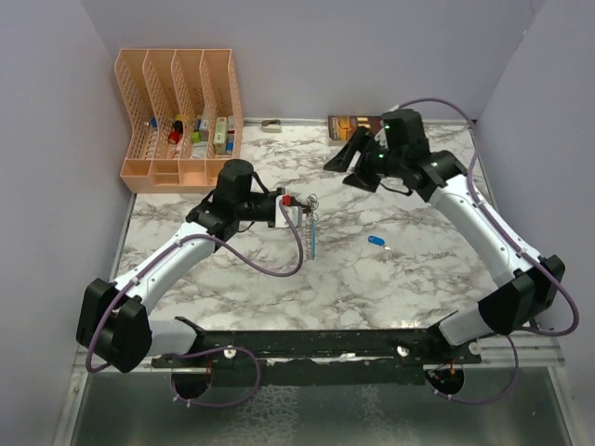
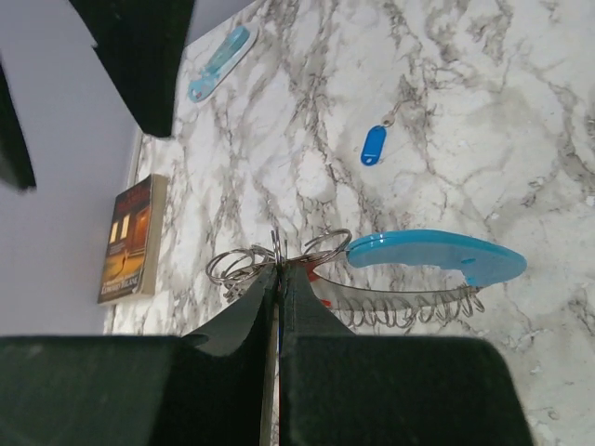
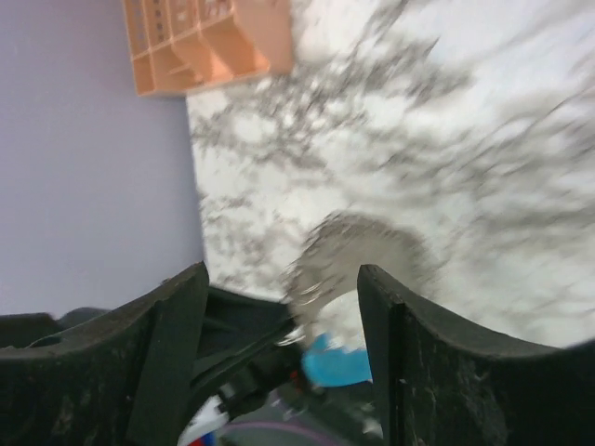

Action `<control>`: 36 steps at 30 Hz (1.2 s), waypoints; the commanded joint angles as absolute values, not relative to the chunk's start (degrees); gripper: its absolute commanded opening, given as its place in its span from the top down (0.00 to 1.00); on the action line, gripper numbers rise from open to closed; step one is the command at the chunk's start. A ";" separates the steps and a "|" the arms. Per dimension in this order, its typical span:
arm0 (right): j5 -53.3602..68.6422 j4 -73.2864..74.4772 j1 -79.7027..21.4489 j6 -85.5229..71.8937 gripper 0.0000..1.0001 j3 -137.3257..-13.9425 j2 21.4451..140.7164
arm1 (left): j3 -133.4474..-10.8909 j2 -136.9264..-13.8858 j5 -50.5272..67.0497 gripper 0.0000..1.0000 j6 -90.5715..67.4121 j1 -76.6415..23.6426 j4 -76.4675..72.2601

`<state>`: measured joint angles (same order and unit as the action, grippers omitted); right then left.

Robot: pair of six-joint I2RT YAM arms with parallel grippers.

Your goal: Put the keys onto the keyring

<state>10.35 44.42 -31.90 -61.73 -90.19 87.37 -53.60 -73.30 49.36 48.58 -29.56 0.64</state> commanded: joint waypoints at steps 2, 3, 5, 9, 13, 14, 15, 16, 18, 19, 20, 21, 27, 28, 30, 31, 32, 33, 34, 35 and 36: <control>17.51 30.93 -23.82 -20.52 0.47 -81.42 77.94 | -60.24 -72.97 58.61 1.00 60.05 -27.98 15.83; 18.38 29.48 -23.82 -15.86 0.52 -79.73 76.28 | -61.74 -73.46 59.07 1.00 61.99 -27.65 18.92; 25.98 26.07 -23.82 -5.47 0.52 -75.99 72.74 | -64.99 -74.84 60.39 1.00 65.59 -26.93 24.99; 37.99 21.68 -23.87 2.45 0.50 -71.07 69.19 | -72.98 -80.17 61.20 1.00 76.57 -26.39 40.06; 44.76 23.29 -24.69 6.68 0.67 -72.26 70.15 | -82.91 -86.22 59.88 1.00 82.84 -26.37 53.08; 44.66 23.08 -25.29 7.45 0.69 -72.32 69.95 | -84.99 -87.67 59.37 1.00 84.93 -26.43 56.13; 44.39 22.87 -25.87 8.30 0.70 -72.45 69.82 | -87.09 -89.01 58.80 1.00 86.43 -26.45 59.15; 44.08 22.97 -26.57 9.40 0.69 -72.85 69.79 | -89.28 -90.40 58.27 1.00 87.46 -26.50 61.73; 43.03 23.78 -28.09 11.63 0.67 -73.60 70.12 | -94.31 -93.31 57.33 1.00 90.18 -26.54 67.45; 42.84 24.51 -28.55 13.38 0.67 -73.83 70.45 | -96.67 -94.62 56.63 1.00 91.92 -26.54 70.16; 42.43 25.04 -29.09 14.42 0.68 -73.71 70.82 | -98.85 -95.60 56.12 1.00 92.69 -26.54 72.26; 42.10 25.44 -29.66 15.16 0.69 -73.60 71.26 | -100.50 -96.46 55.67 1.00 93.02 -26.54 73.59; 40.20 26.15 -33.29 17.29 0.73 -73.71 74.74 | -106.07 -98.87 52.08 1.00 96.41 -27.76 77.32; 39.97 25.47 -33.31 16.97 0.74 -73.66 74.98 | -107.04 -99.25 51.88 1.00 96.65 -28.00 78.04; 39.51 24.12 -33.31 16.48 0.76 -74.16 75.56 | -108.59 -99.77 51.74 1.00 97.28 -28.56 79.91; 39.34 24.01 -33.31 16.51 0.77 -74.77 76.08 | -108.96 -99.88 51.57 1.00 97.11 -28.95 80.48; 39.36 24.27 -33.31 16.60 0.77 -75.55 76.82 | -109.06 -99.79 51.37 1.00 96.96 -29.33 80.53; 39.43 24.78 -33.35 16.73 0.78 -76.49 77.72 | -108.99 -99.66 51.23 1.00 97.06 -29.66 80.56; 39.46 25.44 -33.38 16.86 0.78 -77.60 78.56 | -108.88 -99.51 51.14 1.00 97.03 -29.98 80.56; 39.40 25.68 -33.44 16.86 0.79 -78.44 79.22 | -108.97 -99.54 50.93 1.00 97.03 -30.19 80.58; 39.29 25.81 -33.48 16.83 0.79 -78.95 79.69 | -108.98 -99.57 50.80 1.00 96.91 -30.35 80.58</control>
<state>40.36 26.17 -33.19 15.64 -74.52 77.87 -107.31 -99.50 51.03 95.13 -29.34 77.62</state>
